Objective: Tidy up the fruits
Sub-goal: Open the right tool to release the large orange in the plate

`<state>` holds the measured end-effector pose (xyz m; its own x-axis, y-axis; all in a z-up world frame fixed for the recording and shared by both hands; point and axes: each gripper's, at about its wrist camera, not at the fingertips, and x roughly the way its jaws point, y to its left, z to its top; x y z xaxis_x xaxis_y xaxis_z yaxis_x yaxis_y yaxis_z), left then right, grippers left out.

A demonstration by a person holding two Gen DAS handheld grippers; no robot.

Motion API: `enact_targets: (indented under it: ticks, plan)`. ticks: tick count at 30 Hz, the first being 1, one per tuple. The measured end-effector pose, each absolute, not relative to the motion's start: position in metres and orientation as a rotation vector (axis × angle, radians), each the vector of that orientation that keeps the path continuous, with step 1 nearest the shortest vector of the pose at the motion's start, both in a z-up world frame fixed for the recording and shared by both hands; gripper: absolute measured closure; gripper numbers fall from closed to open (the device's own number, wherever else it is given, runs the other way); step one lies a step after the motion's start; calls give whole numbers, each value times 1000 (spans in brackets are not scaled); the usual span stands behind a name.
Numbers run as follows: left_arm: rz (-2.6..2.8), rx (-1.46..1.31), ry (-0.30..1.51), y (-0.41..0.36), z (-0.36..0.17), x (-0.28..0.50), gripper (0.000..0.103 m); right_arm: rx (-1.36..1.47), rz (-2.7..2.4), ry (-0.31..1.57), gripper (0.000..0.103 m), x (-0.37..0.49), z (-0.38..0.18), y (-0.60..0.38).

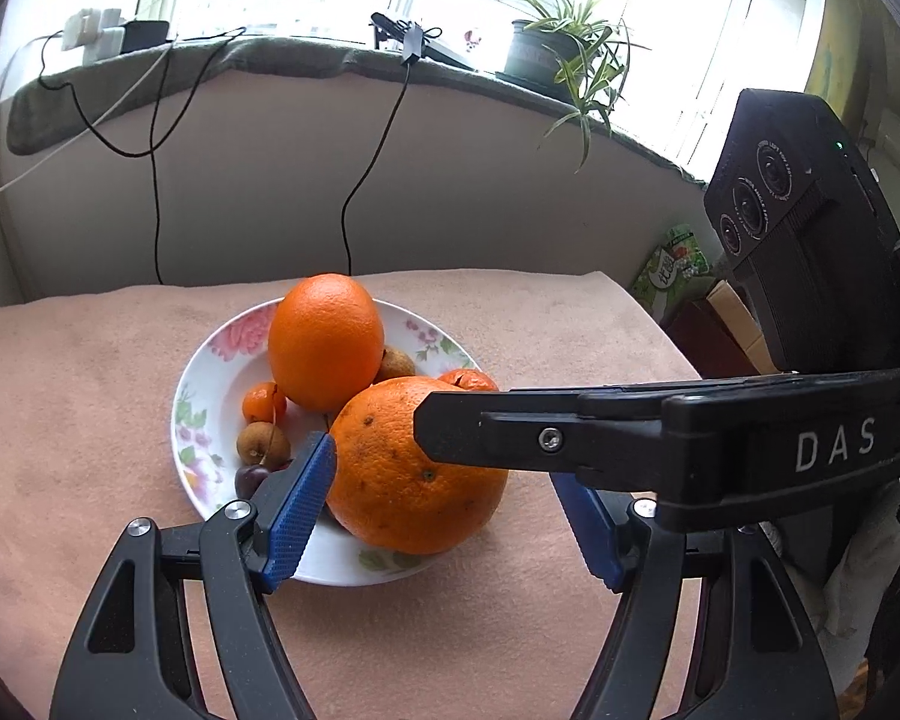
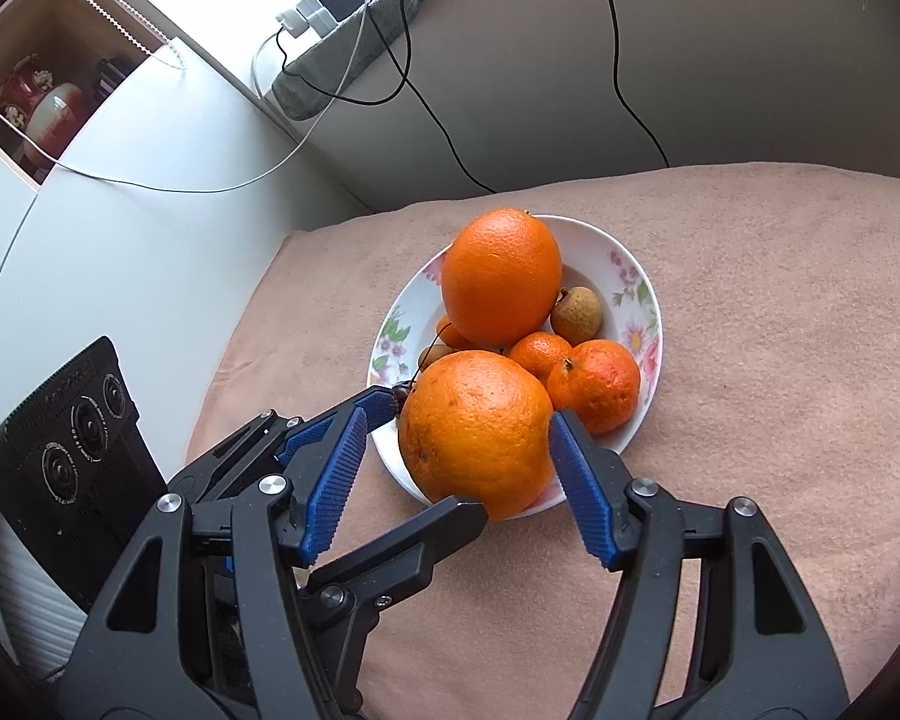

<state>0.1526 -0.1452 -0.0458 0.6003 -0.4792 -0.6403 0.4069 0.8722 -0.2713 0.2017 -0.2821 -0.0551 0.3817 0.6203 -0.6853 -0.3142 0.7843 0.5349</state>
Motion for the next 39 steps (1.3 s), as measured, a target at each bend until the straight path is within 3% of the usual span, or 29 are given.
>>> enact_targets:
  ticks: [26, 31, 39]
  plan:
    - [-454, -83, 795, -124, -48, 138, 30, 291, 530, 926, 35, 183, -53, -293]
    - [-432, -75, 802, -119, -50, 138, 29, 263, 489, 886, 23, 174, -53, -299]
    - [-370, -64, 798, -109, -49, 130, 27, 190, 395, 822, 21, 151, -54, -307]
